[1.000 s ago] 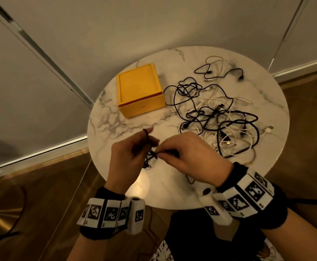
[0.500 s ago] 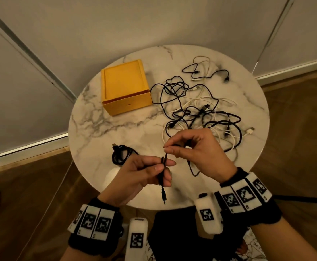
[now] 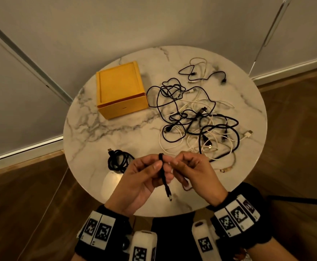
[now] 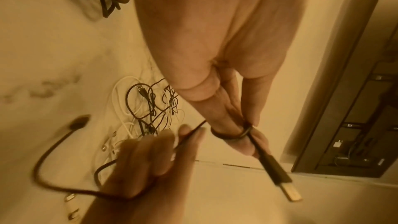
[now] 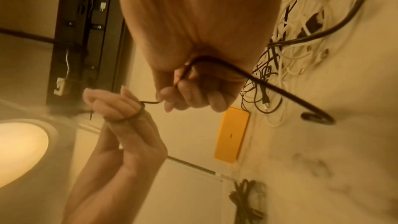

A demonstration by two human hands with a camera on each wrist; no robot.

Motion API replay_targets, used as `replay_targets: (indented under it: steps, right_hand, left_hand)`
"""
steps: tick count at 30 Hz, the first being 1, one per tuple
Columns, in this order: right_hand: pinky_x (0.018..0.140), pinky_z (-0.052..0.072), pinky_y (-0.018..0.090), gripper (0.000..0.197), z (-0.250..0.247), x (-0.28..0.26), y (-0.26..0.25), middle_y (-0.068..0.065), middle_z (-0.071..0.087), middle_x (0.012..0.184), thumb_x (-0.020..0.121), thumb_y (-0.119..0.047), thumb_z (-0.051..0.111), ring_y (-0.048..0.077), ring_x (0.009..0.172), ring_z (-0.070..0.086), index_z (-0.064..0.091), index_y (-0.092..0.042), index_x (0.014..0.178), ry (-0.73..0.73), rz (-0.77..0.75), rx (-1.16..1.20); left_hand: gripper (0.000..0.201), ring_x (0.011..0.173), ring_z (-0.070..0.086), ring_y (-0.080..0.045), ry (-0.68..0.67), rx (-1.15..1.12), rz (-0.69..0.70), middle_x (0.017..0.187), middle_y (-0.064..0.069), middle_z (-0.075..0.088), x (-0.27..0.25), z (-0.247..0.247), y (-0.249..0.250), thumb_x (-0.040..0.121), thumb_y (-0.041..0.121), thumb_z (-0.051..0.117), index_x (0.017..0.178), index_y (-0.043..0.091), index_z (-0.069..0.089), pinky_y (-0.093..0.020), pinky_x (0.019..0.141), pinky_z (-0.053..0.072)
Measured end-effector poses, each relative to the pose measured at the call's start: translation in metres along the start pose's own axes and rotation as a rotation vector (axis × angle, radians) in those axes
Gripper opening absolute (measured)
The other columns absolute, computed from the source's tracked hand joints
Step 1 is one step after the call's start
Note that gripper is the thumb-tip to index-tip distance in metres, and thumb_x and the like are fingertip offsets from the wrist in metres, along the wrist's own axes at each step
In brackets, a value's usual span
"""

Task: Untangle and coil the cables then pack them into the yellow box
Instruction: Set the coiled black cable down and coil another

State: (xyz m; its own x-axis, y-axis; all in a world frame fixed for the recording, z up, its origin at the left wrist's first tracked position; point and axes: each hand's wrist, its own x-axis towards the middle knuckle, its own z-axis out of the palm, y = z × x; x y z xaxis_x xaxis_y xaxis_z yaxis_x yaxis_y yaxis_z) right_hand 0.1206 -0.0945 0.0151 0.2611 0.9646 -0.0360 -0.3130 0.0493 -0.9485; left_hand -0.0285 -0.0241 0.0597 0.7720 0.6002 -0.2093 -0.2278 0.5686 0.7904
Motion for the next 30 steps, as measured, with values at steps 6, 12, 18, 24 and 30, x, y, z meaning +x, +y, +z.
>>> replay_targets:
  steps: [6,12,18,24,30]
  right_hand:
    - [0.039,0.019,0.019,0.03,0.009,-0.015,0.007,-0.004,0.036,0.046,0.09,-0.031,0.062,0.008,0.038,0.024,0.066,-0.013,0.066,0.001,0.196,0.02]
    - [0.055,0.038,0.024,0.014,-0.007,-0.029,-0.015,-0.002,0.057,0.061,0.094,-0.027,0.058,0.007,0.053,0.047,0.07,-0.02,0.093,-0.189,-0.052,-0.745]
    - [0.072,0.044,0.039,0.018,-0.013,-0.038,-0.033,0.003,0.065,0.09,0.097,-0.033,0.044,0.024,0.085,0.058,0.058,-0.025,0.105,-0.481,-0.085,-1.161]
    - [0.071,0.043,0.031,0.013,-0.02,-0.027,-0.052,-0.003,0.066,0.09,0.094,-0.036,0.054,0.015,0.083,0.057,0.063,-0.026,0.094,-0.556,-0.101,-1.168]
    - [0.054,0.037,0.014,0.02,-0.031,-0.016,-0.061,-0.008,0.06,0.061,0.08,-0.03,0.078,0.006,0.057,0.054,0.067,-0.014,0.075,-0.501,-0.038,-0.903]
  left_hand:
    - [0.037,0.082,0.071,-0.018,0.06,0.037,0.052,0.088,-0.008,0.073,0.014,0.0,-0.003,0.064,0.011,0.085,0.099,0.008,0.076,-0.023,0.07,0.055]
    - [0.027,0.078,0.071,-0.022,0.216,0.302,0.138,0.083,-0.009,0.073,0.018,-0.001,-0.008,0.076,-0.003,0.069,0.094,0.015,0.078,-0.024,0.073,0.054]
    - [0.037,0.092,0.071,-0.022,0.104,0.583,0.023,0.093,-0.009,0.074,0.01,0.001,-0.015,0.08,-0.013,0.064,0.109,0.009,0.068,-0.023,0.081,0.054]
    - [0.035,0.103,0.067,-0.013,-0.167,0.814,-0.151,0.105,0.002,0.073,-0.002,-0.007,-0.022,0.09,-0.003,0.056,0.111,0.021,0.068,-0.027,0.091,0.05]
    - [0.025,0.094,0.066,-0.027,-0.381,0.565,-0.333,0.104,-0.017,0.068,-0.009,-0.007,-0.016,0.096,0.005,0.046,0.113,-0.006,0.061,-0.029,0.085,0.047]
